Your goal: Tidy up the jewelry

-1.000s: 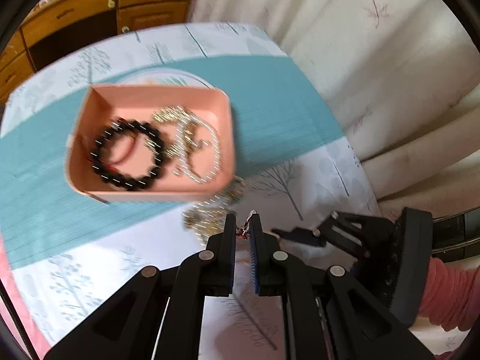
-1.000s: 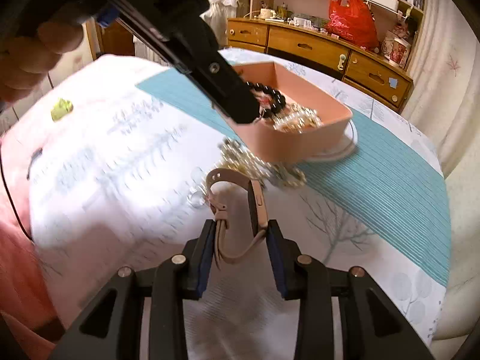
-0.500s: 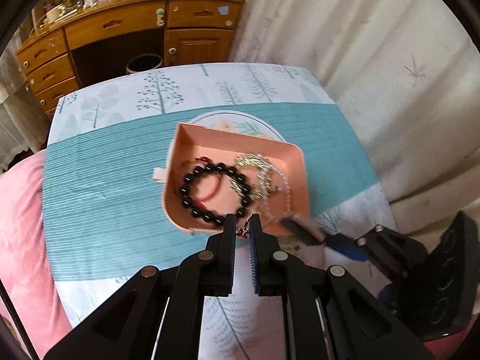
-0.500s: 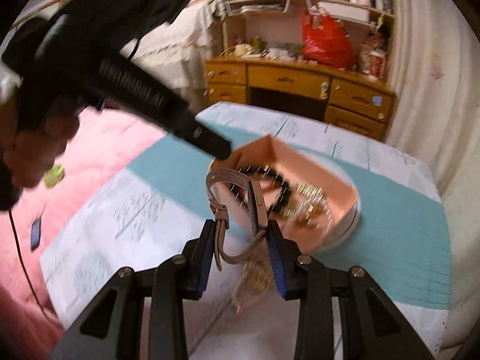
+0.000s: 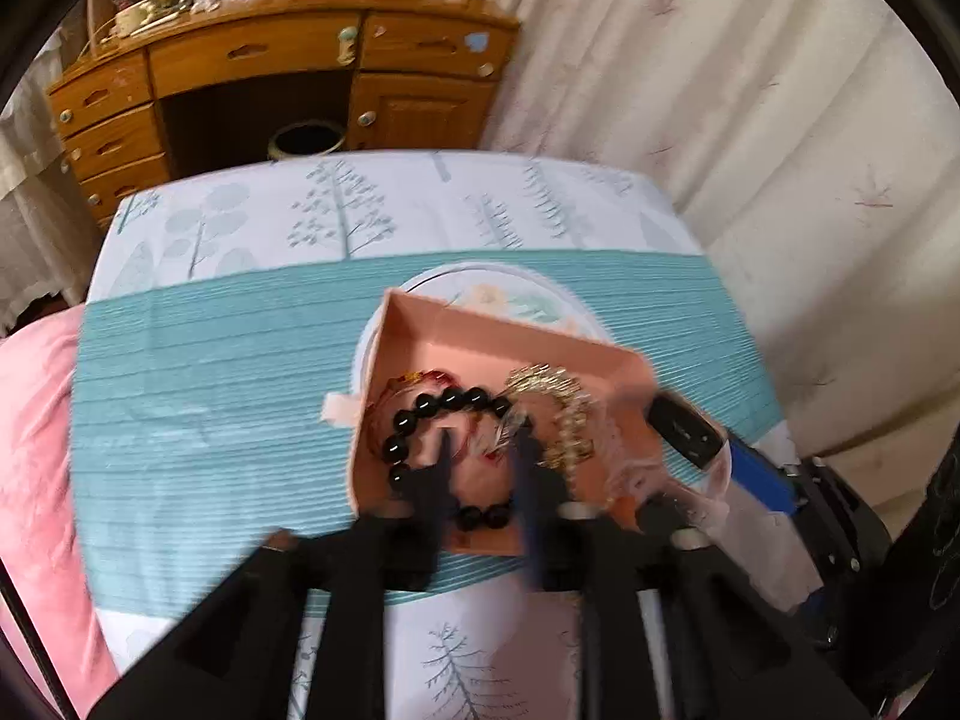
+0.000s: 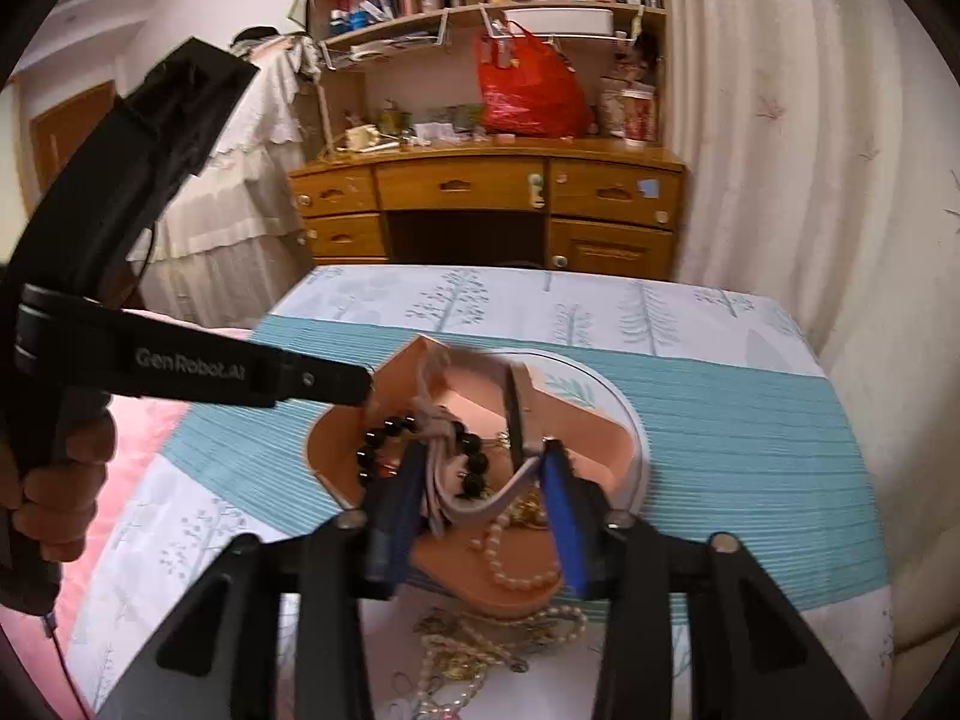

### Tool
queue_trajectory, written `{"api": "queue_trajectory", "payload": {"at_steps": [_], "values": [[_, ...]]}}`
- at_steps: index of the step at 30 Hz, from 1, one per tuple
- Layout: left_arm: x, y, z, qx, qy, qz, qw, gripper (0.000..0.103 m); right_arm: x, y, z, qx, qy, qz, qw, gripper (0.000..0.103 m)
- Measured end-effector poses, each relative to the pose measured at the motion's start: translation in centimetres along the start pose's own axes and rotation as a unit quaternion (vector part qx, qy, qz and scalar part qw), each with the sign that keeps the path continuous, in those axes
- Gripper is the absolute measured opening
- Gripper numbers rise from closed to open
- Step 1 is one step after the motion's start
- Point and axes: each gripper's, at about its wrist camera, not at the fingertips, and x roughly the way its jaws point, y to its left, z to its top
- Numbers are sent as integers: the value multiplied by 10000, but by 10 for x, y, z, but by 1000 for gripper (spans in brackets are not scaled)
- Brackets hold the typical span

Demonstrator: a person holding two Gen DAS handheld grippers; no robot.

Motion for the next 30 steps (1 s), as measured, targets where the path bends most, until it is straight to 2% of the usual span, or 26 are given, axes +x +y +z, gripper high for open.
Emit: {"api": "queue_trajectory", "payload": {"at_steps": [1, 4, 6, 11, 17, 22, 30], "values": [[3, 1, 0, -16, 81, 32, 10000, 53, 2, 0, -1, -19, 87, -45, 9999, 60], [6, 4, -3, -34, 170, 36, 9998, 59, 3, 0, -7, -68, 227, 6, 9997, 60], [6, 6, -4, -56, 213, 94, 9997, 69, 3, -2, -11, -41, 291, 35, 9996, 60], [6, 8, -10, -60, 258, 207, 9994, 77, 2, -8, -24, 91, 570, 121, 9983, 60], [7, 7, -24, -123, 410, 250, 9988, 78, 0, -17, -44, 439, 976, 350, 9936, 61], [9, 5, -44, -134, 506, 268, 9983, 78, 3, -23, -60, 737, 1318, 378, 9878, 61], [18, 0, -81, 138, 600, 485, 9969, 78, 11, -29, -69, 1205, 1388, 698, 9805, 60]]}}
